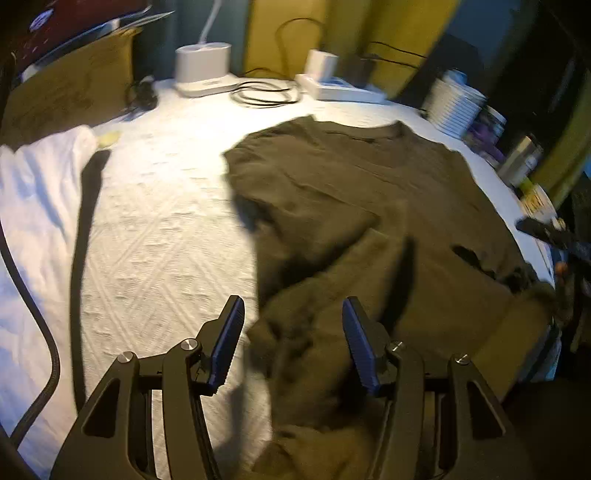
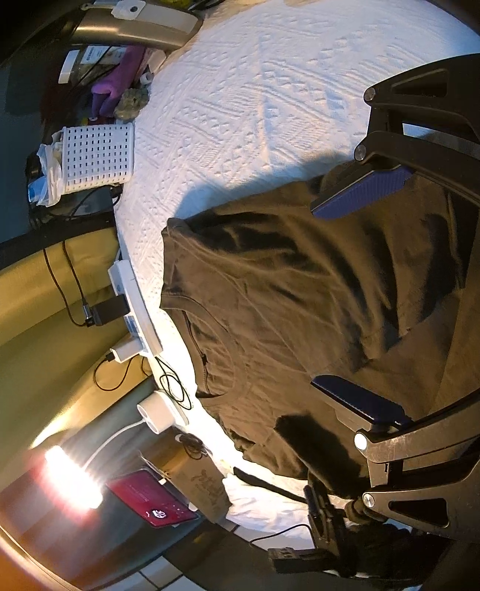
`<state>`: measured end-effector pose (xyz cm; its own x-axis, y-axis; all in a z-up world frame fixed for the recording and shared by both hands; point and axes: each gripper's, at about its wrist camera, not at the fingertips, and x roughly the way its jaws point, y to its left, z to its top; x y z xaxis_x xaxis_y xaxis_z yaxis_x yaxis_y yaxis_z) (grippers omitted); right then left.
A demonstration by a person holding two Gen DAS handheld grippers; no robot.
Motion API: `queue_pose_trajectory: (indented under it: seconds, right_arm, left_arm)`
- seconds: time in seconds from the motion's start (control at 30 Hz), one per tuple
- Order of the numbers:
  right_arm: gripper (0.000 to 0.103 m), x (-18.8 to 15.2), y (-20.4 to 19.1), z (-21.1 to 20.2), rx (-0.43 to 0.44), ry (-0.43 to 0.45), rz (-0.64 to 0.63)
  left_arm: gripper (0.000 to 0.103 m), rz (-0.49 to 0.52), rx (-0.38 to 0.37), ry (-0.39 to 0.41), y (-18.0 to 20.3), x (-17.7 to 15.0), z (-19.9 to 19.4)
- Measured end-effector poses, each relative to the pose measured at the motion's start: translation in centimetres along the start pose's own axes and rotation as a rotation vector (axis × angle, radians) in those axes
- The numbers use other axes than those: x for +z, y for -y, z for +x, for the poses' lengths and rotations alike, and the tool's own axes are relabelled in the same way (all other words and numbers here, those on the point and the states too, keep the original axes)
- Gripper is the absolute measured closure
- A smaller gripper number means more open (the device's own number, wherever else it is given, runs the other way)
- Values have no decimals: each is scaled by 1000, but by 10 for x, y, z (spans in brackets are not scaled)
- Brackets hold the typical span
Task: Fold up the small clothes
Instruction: 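Move both open grippers down to the shirt hem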
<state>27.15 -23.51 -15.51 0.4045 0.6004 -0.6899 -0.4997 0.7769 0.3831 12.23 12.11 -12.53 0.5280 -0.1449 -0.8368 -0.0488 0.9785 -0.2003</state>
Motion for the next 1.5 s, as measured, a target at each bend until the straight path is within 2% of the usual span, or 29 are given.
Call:
queue_pose_trajectory:
  seconds: [0.07, 0.1, 0.13, 0.23, 0.37, 0.43, 0.57, 0.67, 0.7, 0.73, 0.8, 0.83, 0.9, 1.03, 1.13, 1.23, 1.3, 1.37, 1.43, 1.5]
  right_arm:
    - [15, -3, -2, 0, -3, -2, -2]
    - [15, -5, -3, 0, -3, -3, -3]
    - [15, -6, -4, -1, -3, -4, -4]
    - [15, -10, -6, -3, -2, -4, -7]
    - [15, -15, -6, -10, -13, 5, -3]
    - [15, -18, -4, -14, -17, 12, 2]
    - [15, -27, 0, -20, -27, 23, 17]
    - [16, -37, 7, -24, -38, 25, 34]
    - [16, -39, 8, -25, -42, 24, 38]
    - [16, -42, 10, -25, -45, 24, 42]
    - [16, -47, 14, -28, -49, 27, 52]
    - [15, -48, 15, -29, -52, 29, 56]
    - [15, -52, 18, -32, -55, 32, 63]
    - [15, -55, 20, -33, -51, 36, 72]
    - [15, -56, 21, -35, -45, 41, 76]
    - [15, -55, 27, -36, -47, 47, 91]
    - [15, -55, 33, -37, -52, 49, 103]
    - [15, -56, 38, -38, -57, 51, 111]
    - [15, -56, 43, -41, -66, 58, 119]
    - [15, -56, 49, -49, -84, 79, 127]
  left_arm:
    - [63, 37, -10, 19, 9, -5, -2]
    - [77, 54, -9, 16, 12, -7, -2]
    - [85, 67, -5, 16, 14, -9, -1]
    - [99, 84, 18, 42, 17, -14, -3]
    - [101, 128, -39, 69, 32, -15, -12]
    - [101, 169, -96, 61, 47, -17, -13]
    - [101, 239, -158, 34, 70, -22, -11]
    - [98, 249, -185, -20, 74, -22, -11]
    - [91, 255, -190, -18, 74, -22, -14]
    - [75, 255, -197, 4, 73, -20, -20]
    - [54, 222, -202, 63, 65, -13, -34]
    - [51, 202, -194, 87, 62, -10, -37]
    - [48, 154, -167, 112, 50, -2, -38]
    - [46, 52, -80, 34, 29, 16, 0]
    - [46, 22, -128, -39, 29, 19, 22]
    - [46, 52, -186, -105, 45, 18, 36]
    - [45, 88, -210, -118, 59, 16, 36]
    - [45, 133, -299, -157, 78, 13, 35]
    - [45, 218, -350, -171, 102, 8, 31]
    - [45, 286, -349, -160, 120, 5, 24]
